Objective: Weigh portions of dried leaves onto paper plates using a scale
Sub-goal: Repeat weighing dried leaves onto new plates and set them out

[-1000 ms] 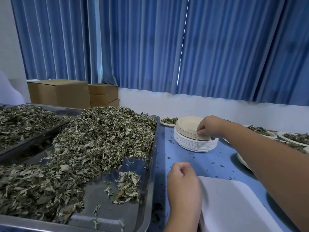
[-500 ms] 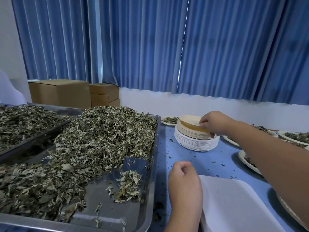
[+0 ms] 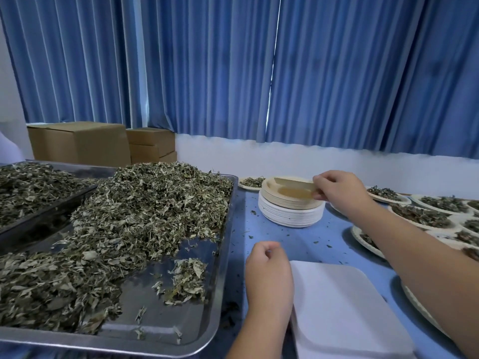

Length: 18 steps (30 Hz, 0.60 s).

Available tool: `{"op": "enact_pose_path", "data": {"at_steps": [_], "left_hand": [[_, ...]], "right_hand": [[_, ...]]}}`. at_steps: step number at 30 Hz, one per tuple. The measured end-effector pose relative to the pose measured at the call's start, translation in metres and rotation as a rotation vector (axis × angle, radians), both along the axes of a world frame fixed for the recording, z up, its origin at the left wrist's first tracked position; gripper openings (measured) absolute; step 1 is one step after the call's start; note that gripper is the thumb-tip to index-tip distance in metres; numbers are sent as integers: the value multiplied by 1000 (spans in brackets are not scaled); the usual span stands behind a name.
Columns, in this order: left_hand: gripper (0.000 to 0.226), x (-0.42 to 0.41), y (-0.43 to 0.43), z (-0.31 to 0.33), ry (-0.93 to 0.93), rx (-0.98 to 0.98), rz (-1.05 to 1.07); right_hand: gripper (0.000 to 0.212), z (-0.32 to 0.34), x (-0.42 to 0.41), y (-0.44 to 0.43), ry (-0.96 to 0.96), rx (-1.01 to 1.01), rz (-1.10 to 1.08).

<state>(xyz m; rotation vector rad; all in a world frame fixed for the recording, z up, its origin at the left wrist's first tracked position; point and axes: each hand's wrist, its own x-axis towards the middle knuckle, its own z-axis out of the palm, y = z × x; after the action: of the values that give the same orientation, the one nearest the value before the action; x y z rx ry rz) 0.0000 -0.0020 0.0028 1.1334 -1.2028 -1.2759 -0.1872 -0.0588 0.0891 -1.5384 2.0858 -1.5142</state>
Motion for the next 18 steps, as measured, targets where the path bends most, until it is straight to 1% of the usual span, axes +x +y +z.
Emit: {"op": "enact_pose_path", "data": {"at_steps": [3, 6, 7, 10, 14, 16, 18], "left_hand": [[14, 2, 3, 2, 10, -15, 1], [15, 4, 8, 6, -30, -84, -3], [15, 5, 8, 7, -22, -101, 3], [22, 13, 12, 16, 40, -69, 22], [44, 25, 19, 25, 79, -56, 33], [40, 30, 23, 28, 80, -41, -29], [28, 33, 27, 28, 17, -27, -83]], "right_hand": [[17, -3, 6, 31, -101, -100, -12], [9, -3, 14, 73, -186, -160, 48], [9, -3, 16, 85, -188, -162, 67], [17, -11, 19, 124, -217, -100, 130], [20, -33, 20, 163, -232, 5, 204], [21, -41, 19, 173, -216, 30, 225], [23, -45, 18, 179, -221, 26, 224]]}}
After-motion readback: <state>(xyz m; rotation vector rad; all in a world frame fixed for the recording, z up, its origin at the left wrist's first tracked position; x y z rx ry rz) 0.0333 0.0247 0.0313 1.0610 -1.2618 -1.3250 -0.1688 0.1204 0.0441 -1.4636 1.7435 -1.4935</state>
